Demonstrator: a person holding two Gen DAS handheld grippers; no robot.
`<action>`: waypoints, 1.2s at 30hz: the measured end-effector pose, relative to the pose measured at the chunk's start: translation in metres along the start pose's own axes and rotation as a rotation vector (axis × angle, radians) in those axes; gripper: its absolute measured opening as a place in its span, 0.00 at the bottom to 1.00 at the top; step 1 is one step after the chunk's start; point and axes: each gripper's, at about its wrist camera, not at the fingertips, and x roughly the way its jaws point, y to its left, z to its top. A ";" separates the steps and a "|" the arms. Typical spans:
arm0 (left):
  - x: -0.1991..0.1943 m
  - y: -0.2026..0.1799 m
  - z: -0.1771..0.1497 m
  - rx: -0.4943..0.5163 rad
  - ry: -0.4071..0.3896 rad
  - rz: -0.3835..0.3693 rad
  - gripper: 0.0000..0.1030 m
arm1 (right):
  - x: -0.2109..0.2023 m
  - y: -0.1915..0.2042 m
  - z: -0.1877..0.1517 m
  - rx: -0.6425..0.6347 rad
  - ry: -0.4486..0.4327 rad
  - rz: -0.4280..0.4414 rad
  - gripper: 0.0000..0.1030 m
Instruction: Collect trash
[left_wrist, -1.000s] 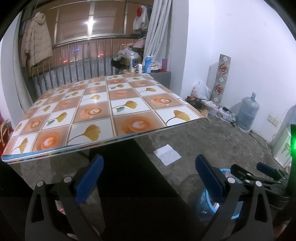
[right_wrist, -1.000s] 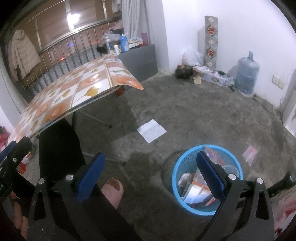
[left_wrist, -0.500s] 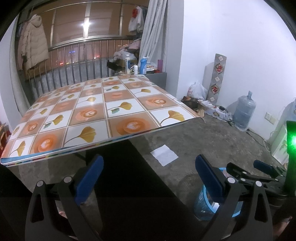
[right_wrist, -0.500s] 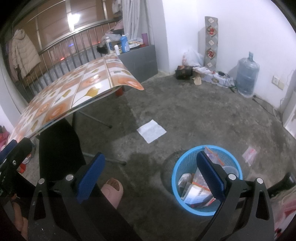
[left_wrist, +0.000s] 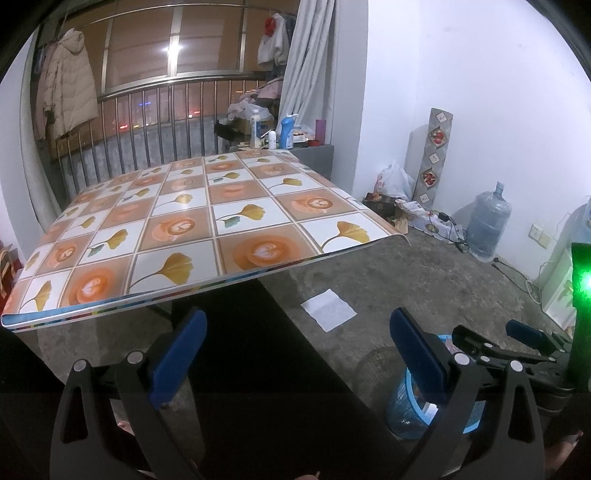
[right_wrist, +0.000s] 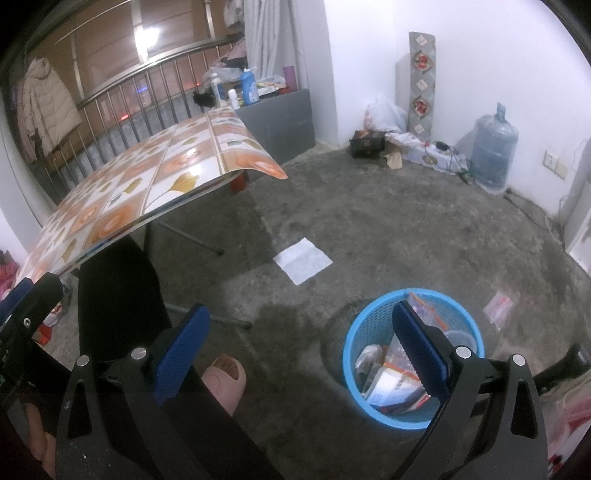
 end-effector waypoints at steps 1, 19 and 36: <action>0.000 0.000 0.000 0.001 -0.001 0.000 0.95 | 0.001 0.000 0.001 0.000 0.002 0.000 0.92; -0.002 -0.001 0.002 0.008 0.006 0.005 0.95 | -0.001 0.000 0.001 -0.003 -0.001 -0.002 0.92; -0.002 -0.005 -0.001 0.020 0.004 0.031 0.95 | -0.002 -0.001 0.002 -0.010 -0.003 -0.006 0.92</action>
